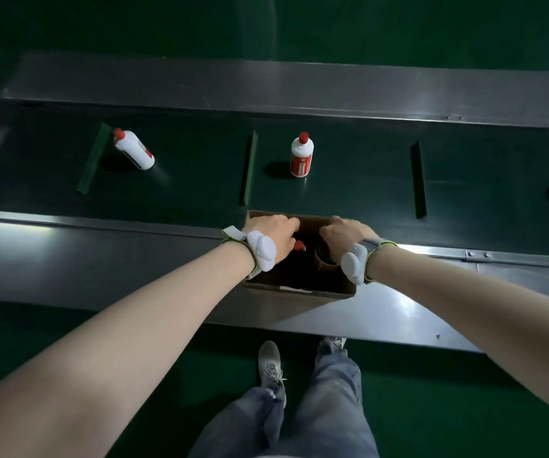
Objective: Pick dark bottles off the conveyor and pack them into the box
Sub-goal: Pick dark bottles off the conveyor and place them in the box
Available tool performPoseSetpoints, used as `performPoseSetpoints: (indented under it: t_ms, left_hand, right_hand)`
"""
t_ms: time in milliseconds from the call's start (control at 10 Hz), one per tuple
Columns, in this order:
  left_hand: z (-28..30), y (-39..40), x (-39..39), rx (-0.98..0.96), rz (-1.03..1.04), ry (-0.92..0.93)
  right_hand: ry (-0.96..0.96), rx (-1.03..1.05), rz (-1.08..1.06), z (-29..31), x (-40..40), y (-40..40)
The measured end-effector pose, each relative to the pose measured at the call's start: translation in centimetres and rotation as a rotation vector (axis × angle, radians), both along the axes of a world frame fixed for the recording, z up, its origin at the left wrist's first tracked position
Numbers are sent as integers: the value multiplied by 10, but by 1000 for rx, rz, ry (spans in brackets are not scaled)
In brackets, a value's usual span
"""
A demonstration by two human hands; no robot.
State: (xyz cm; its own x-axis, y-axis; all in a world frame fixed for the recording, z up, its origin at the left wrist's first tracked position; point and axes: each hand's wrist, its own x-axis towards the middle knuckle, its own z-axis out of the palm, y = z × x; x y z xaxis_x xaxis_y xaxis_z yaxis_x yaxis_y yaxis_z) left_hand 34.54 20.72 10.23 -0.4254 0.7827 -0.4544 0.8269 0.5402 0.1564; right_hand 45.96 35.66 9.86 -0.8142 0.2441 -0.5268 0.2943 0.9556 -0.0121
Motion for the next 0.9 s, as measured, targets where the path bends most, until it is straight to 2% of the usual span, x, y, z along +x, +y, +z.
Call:
performPoseSetpoints:
  t_ms: [500, 800, 900]
  left_hand:
    - [-55, 9, -4, -32, 118, -53]
    - [-42, 2, -10, -14, 185, -68]
    - [-30, 3, -14, 33, 186, -35]
  right_hand:
    - [-258, 64, 315, -85, -35, 12]
    - [-291, 48, 175, -81, -28, 15]
    - [-285, 69, 82, -56, -34, 6]
